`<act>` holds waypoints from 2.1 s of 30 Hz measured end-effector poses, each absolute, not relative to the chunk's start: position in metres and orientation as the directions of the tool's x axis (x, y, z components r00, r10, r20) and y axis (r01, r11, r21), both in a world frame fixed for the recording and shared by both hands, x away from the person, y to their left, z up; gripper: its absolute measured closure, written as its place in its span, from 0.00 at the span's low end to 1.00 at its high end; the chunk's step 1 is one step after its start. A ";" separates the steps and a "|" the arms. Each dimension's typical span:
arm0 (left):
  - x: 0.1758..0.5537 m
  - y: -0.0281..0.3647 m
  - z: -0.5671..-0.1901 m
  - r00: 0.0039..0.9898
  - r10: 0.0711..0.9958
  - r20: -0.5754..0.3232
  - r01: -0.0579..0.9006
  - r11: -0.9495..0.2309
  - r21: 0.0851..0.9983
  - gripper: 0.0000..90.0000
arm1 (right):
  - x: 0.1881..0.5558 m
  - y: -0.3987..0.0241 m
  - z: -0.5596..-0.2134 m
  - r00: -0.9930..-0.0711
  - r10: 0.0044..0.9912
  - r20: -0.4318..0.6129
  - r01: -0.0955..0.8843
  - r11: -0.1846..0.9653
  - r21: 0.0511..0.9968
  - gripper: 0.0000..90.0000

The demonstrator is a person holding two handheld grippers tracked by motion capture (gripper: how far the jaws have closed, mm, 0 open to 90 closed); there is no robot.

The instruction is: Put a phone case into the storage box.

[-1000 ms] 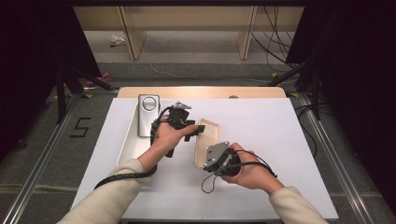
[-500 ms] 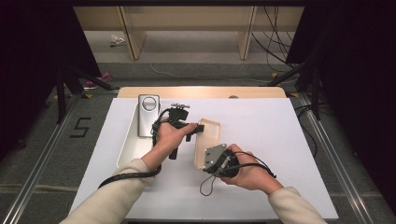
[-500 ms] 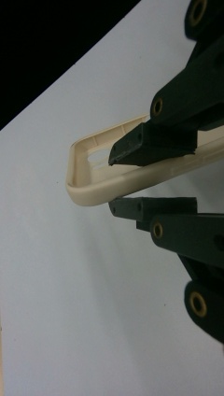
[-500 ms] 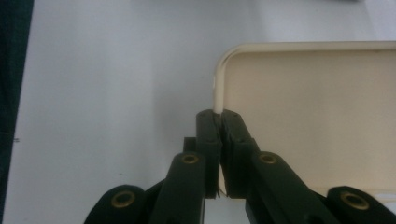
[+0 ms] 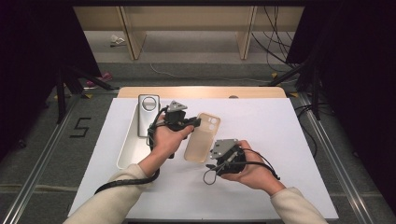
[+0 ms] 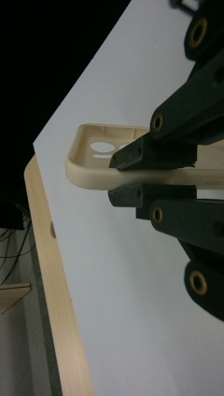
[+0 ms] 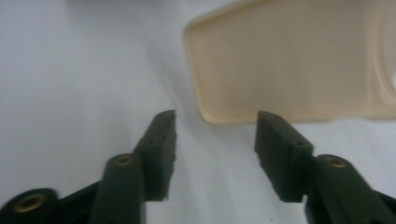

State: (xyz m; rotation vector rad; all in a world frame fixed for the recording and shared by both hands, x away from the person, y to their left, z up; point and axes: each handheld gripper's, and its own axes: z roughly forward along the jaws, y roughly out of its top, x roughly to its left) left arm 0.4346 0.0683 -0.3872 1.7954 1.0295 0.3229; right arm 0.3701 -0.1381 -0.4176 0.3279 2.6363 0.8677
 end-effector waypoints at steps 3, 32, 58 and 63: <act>0.430 0.076 -0.385 0.604 0.769 -0.209 0.466 -0.128 0.876 0.91 | 0.373 -0.147 -0.418 -0.895 0.373 -0.243 0.154 0.772 0.616 0.42; 0.396 0.146 -0.375 0.631 0.746 -0.210 0.319 -0.003 0.948 0.91 | 0.380 -0.210 -0.413 -0.774 0.617 -0.141 0.328 0.581 0.745 0.21; 0.397 0.172 -0.362 0.625 0.755 -0.199 0.276 0.025 0.961 0.91 | 0.374 -0.238 -0.414 -0.726 0.680 -0.105 0.366 0.511 0.777 0.20; 0.398 0.179 -0.359 0.617 0.762 -0.198 0.270 0.032 0.962 0.91 | 0.374 -0.239 -0.414 -0.722 0.685 -0.096 0.373 0.503 0.780 0.20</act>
